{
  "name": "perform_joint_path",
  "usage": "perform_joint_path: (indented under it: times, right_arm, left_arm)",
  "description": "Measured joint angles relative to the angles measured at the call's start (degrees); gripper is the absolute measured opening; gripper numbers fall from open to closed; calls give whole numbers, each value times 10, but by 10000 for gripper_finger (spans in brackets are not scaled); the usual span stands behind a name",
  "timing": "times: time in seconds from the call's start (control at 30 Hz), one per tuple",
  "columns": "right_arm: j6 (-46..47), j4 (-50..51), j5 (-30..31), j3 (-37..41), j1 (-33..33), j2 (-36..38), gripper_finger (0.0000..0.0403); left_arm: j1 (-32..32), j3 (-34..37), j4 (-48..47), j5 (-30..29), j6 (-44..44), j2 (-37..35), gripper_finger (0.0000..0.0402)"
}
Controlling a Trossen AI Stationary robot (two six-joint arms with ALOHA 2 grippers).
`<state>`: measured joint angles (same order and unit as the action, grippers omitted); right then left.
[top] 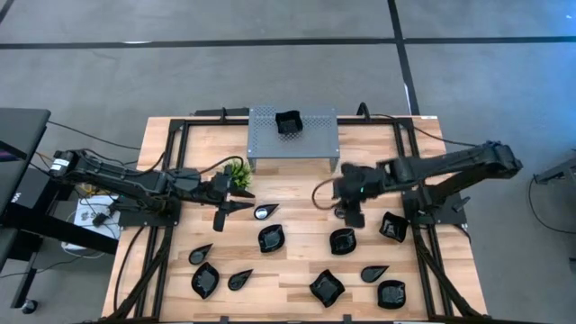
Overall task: Pick & Place Mini shaped plates
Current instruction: Stack the black distorted square plate on top of the black distorted square plate on the shelf
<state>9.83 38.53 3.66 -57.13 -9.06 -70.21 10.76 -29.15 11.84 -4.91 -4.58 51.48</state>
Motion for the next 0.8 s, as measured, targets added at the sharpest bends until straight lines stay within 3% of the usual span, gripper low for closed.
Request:
perform_joint_path:
  times: [0.13, 0.27, 0.5, 0.8]
  right_arm:
    - [67, -48, 0, 15, -48, -36, 102]
    - [68, -125, -17, 14, -99, -90, 102]
    - [63, -251, -159, 14, -154, -199, 102]
    - [68, -291, -163, 14, -180, -276, 102]
  left_arm:
    - [0, 0, 0, 0, 0, 0, 118]
    - [0, 0, 1, 0, 0, 0, 118]
    - [0, 0, 2, 0, 9, 0, 118]
    - [0, 0, 6, 0, 9, 0, 118]
